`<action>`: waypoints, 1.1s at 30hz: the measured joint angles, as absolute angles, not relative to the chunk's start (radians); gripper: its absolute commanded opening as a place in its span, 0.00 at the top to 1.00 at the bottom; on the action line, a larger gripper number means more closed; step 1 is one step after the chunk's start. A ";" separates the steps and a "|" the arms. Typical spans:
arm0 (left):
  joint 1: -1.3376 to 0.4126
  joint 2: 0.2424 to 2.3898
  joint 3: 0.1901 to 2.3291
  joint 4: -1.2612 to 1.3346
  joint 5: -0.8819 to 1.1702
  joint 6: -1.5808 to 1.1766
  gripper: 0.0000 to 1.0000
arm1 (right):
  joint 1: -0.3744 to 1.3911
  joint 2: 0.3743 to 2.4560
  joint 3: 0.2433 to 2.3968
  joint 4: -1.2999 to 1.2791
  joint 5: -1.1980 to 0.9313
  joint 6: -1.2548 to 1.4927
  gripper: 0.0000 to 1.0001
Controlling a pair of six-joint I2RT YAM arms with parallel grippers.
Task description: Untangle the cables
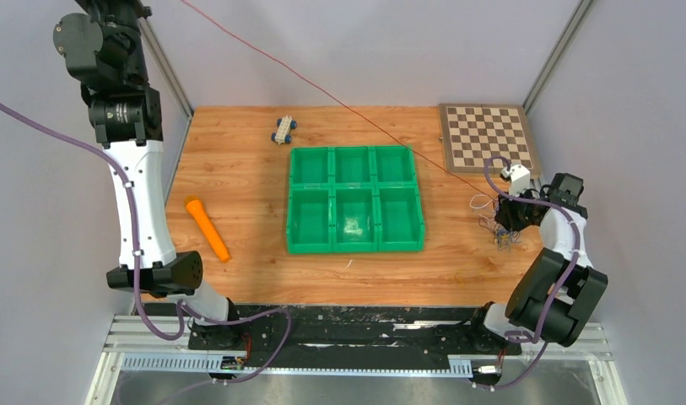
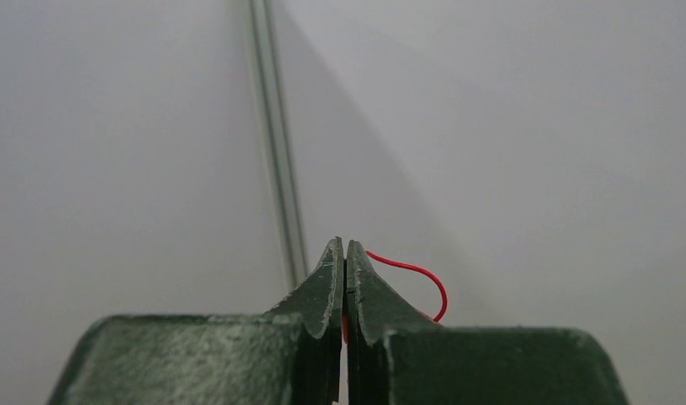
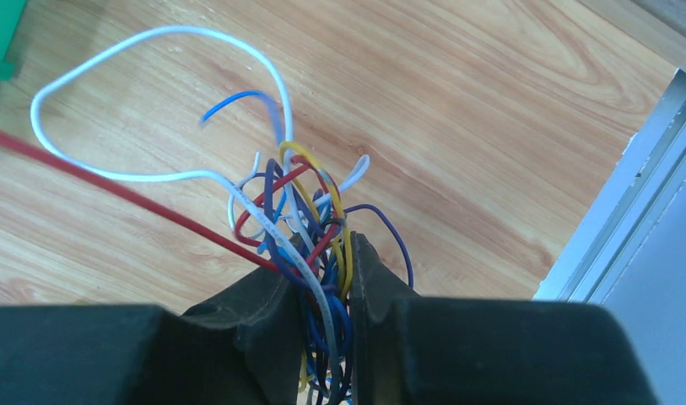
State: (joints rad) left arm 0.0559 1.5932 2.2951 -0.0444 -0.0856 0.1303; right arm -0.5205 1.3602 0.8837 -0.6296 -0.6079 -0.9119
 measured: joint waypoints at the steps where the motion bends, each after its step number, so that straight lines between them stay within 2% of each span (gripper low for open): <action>1: 0.087 1.594 2.280 -0.051 -0.101 0.130 1.00 | -0.521 1.360 0.891 -0.637 -0.611 -0.912 0.79; 7: 0.217 1.630 2.264 -0.098 -0.160 0.121 1.00 | -0.524 1.387 0.916 -0.651 -0.611 -0.920 0.80; 11: 0.257 1.650 2.279 -0.131 -0.149 0.111 1.00 | -0.535 1.428 0.930 -0.660 -0.616 -0.918 0.99; 14: 0.268 1.602 2.173 -0.111 -0.031 0.069 1.00 | -0.542 1.452 0.962 -0.698 -0.652 -0.914 1.00; 18: 0.267 1.499 1.950 -0.075 0.289 -0.034 1.00 | -0.541 1.451 1.037 -0.771 -0.752 -0.901 1.00; 22: 0.153 1.438 1.789 -0.088 0.604 -0.080 1.00 | -0.512 1.404 1.100 -0.822 -0.870 -0.864 1.00; 27: -0.259 1.404 1.615 -0.196 0.847 -0.029 0.99 | -0.415 1.262 1.144 -0.860 -0.981 -0.794 1.00; 28: -0.317 1.405 1.597 -0.220 0.872 -0.015 0.93 | -0.398 1.238 1.150 -0.863 -0.993 -0.782 1.00; 29: -0.398 1.409 1.579 -0.265 0.905 0.013 0.65 | -0.377 1.211 1.157 -0.867 -1.007 -0.765 1.00; 30: -0.453 1.414 1.574 -0.304 0.920 0.051 0.43 | -0.363 1.192 1.163 -0.869 -1.018 -0.751 1.00; 32: -0.550 1.428 1.573 -0.376 0.946 0.136 0.27 | -0.342 1.154 1.175 -0.875 -1.043 -0.717 1.00; 33: -0.593 1.433 1.571 -0.397 0.953 0.160 0.24 | -0.338 1.136 1.182 -0.875 -1.054 -0.699 1.00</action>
State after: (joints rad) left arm -0.5930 1.4326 1.5711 -0.3973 0.9527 0.1604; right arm -0.3378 1.1358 1.1816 -0.8753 -1.0538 -0.6987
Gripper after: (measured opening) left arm 0.571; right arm 0.060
